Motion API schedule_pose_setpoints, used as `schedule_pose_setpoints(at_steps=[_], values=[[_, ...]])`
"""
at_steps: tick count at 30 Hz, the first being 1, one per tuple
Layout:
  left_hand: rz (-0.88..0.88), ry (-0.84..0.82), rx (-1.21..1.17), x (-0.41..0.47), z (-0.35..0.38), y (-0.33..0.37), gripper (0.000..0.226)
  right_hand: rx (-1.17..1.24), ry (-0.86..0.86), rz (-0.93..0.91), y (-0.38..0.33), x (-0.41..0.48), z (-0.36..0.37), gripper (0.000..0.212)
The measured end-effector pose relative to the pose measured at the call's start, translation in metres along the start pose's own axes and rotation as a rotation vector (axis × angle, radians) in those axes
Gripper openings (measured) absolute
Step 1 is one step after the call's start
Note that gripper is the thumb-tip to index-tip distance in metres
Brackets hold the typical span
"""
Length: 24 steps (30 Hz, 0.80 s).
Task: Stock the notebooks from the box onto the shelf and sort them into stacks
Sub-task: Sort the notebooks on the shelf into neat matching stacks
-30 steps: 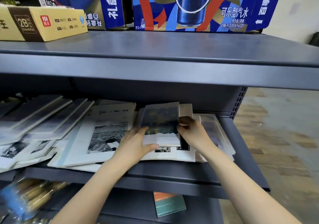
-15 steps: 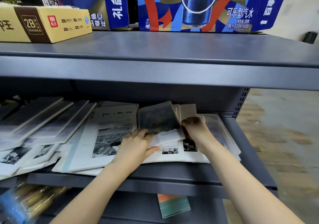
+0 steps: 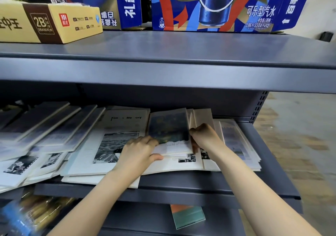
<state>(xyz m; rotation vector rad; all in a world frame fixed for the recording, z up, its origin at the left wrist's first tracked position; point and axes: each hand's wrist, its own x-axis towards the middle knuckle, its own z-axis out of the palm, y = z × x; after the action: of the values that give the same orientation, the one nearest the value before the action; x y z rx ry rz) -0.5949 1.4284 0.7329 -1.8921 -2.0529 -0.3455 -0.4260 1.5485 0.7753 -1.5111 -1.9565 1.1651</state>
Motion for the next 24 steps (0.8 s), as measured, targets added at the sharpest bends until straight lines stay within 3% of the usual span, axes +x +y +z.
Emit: schedule_pose_setpoints(at_steps=[3,8,10,13,18,24], values=[[-0.011,0.030,-0.045,-0.002,-0.004,-0.005,0.033,0.012,0.012,0.025,0.002,0.005,0.004,0.021],[0.072,0.122,0.119,-0.004,-0.005,-0.006,0.025,-0.014,-0.008,0.030,-0.004,0.003,0.004,0.025],[0.048,0.155,0.135,-0.006,-0.007,-0.005,0.033,-0.059,-0.027,0.022,-0.006,0.002,0.003,0.026],[-0.018,0.209,0.071,-0.003,-0.008,-0.006,0.026,-0.080,-0.026,0.002,-0.006,0.000,0.003,0.028],[-0.012,0.147,0.075,-0.001,-0.011,0.000,0.026,0.003,-0.013,-0.013,-0.012,-0.009,-0.001,0.041],[-0.008,0.095,0.050,-0.002,-0.008,0.006,0.026,0.063,0.004,-0.068,-0.016,-0.018,0.002,0.025]])
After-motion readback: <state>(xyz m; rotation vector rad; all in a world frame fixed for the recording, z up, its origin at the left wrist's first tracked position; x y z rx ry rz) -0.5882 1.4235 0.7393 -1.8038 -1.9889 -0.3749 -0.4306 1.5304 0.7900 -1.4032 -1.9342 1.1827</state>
